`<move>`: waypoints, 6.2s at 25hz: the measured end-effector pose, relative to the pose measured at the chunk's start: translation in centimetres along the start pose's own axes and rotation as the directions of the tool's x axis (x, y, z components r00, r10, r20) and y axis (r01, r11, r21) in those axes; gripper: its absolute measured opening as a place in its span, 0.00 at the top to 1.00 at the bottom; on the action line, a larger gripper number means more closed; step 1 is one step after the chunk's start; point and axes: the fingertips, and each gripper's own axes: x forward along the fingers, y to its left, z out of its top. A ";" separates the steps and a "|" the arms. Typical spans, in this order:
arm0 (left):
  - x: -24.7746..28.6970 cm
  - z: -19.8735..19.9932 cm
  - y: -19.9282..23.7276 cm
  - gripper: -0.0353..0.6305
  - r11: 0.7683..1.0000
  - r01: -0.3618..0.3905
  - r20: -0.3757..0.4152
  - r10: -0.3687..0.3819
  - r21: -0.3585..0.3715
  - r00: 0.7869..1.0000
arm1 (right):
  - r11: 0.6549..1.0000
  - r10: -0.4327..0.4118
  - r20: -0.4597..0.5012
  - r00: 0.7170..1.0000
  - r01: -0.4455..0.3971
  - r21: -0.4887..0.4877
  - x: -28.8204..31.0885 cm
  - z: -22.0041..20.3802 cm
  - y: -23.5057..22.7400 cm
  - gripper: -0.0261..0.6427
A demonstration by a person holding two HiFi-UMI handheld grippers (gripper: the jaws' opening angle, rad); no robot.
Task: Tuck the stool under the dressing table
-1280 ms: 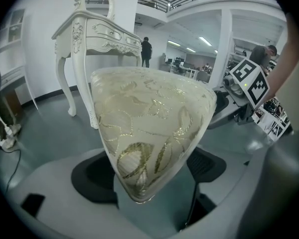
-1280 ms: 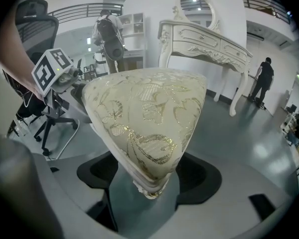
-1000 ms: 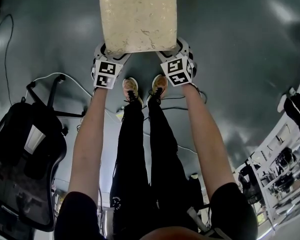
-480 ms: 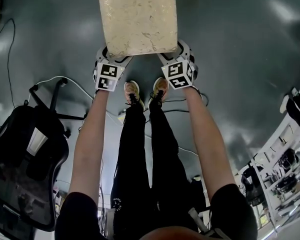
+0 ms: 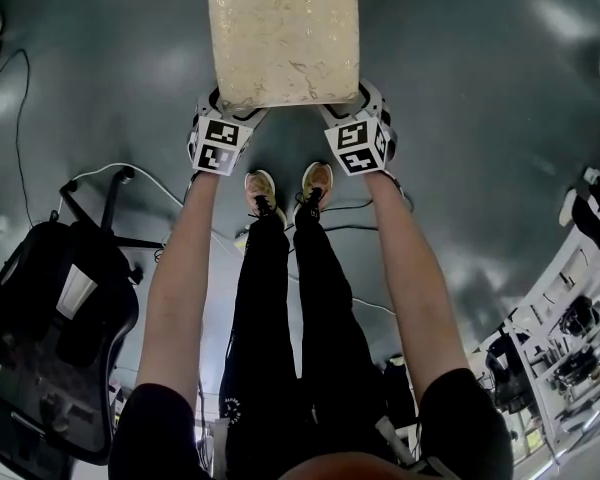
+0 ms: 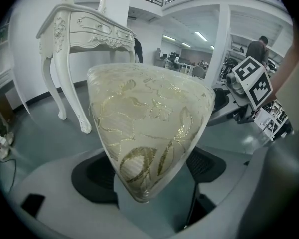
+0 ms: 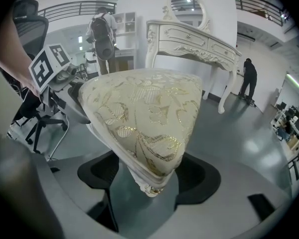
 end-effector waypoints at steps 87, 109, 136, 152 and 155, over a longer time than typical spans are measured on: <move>27.4 32.2 13.4 0.31 0.968 -0.075 -0.171 0.033 -0.241 0.985 | 0.997 0.048 -0.179 0.983 -0.036 0.072 14.6 16.2 -41.0 0.44; 32.9 39.9 19.4 0.35 0.888 -0.247 -0.133 0.211 -0.388 0.968 | 0.992 0.108 -0.173 0.979 -0.117 -0.041 21.2 23.2 -50.5 0.44; 38.9 47.2 24.6 0.35 0.738 -0.395 -0.196 0.347 -0.547 0.917 | 0.969 0.189 -0.191 0.963 -0.214 -0.120 28.1 30.6 -60.0 0.46; 41.8 51.7 30.1 0.34 0.617 -0.474 -0.198 0.463 -0.628 0.864 | 0.934 0.237 -0.161 0.958 -0.270 -0.232 33.4 37.4 -64.6 0.46; 41.9 52.3 31.9 0.34 0.591 -0.488 -0.200 0.486 -0.642 0.851 | 0.937 0.232 -0.137 0.963 -0.259 -0.236 34.6 39.1 -64.9 0.46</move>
